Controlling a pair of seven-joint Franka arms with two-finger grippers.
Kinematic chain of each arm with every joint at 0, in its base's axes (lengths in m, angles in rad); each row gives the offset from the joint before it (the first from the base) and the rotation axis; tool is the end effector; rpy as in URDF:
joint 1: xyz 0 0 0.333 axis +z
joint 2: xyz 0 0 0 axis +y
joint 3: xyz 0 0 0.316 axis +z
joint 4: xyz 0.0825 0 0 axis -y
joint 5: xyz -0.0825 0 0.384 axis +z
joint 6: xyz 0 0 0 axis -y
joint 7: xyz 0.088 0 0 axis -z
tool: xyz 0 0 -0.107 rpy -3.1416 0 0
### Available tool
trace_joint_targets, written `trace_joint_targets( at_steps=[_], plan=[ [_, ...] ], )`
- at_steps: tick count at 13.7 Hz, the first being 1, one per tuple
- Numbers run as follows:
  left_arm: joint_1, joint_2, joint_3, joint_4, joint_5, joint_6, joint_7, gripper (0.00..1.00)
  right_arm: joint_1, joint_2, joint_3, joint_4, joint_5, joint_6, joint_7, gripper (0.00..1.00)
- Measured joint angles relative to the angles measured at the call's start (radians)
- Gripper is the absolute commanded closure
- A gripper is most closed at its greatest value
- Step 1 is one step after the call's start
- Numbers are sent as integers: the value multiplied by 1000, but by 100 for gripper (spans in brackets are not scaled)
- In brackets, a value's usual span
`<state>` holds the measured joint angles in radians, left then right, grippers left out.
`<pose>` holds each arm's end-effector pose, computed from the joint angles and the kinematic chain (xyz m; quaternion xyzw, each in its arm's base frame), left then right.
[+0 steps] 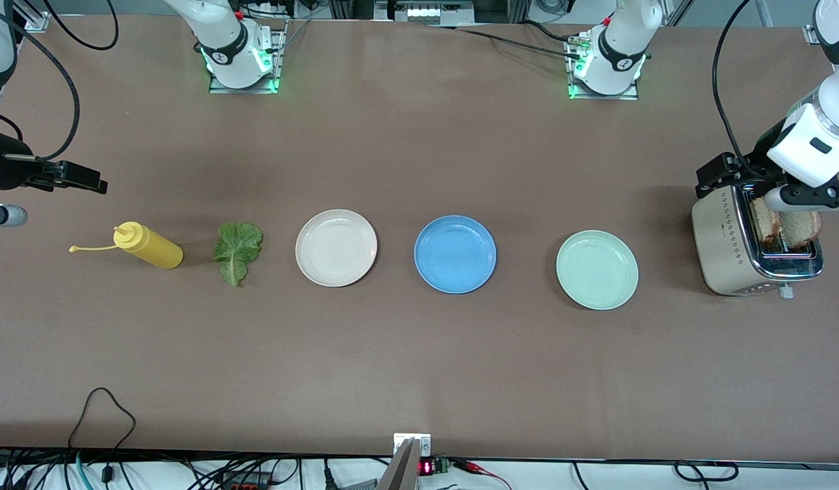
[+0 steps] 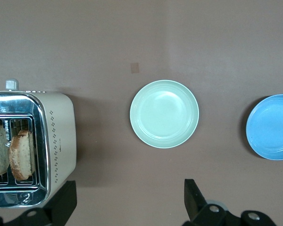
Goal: Make sandwich in blue plate with both arms
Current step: 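Reach the left gripper toward the toast slices in the toaster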
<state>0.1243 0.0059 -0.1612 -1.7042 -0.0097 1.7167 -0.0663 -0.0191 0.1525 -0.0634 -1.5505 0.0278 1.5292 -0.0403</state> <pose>0.5644 -0.0215 0.5705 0.9999 0.0154 0.0031 0.0054 0.5876 -0.0430 0.5435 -0.9960 0.0217 0.0859 0.0144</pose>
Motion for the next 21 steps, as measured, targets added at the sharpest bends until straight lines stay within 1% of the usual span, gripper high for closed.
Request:
trace_joint_targets(
  at_steps=[6,11,12,18,21],
  plan=[
    [3,5,2,5,0,7,0,0,0,0,1,0,0,-7,0,0],
    [6,118,6,85,0,-8,0,0,-1,-1,1,-6,0,-11,0,0],
    [19,135,10,92,0,-8,0,0,-1,-1,1,-6,0,-12,0,0],
    [176,247,18,110,0,-9,4,0,-1,-1,1,-8,0,-20,0,0],
    [214,316,18,153,1,-8,46,0,0,-2,1,-11,0,-27,0,0]
  ],
)
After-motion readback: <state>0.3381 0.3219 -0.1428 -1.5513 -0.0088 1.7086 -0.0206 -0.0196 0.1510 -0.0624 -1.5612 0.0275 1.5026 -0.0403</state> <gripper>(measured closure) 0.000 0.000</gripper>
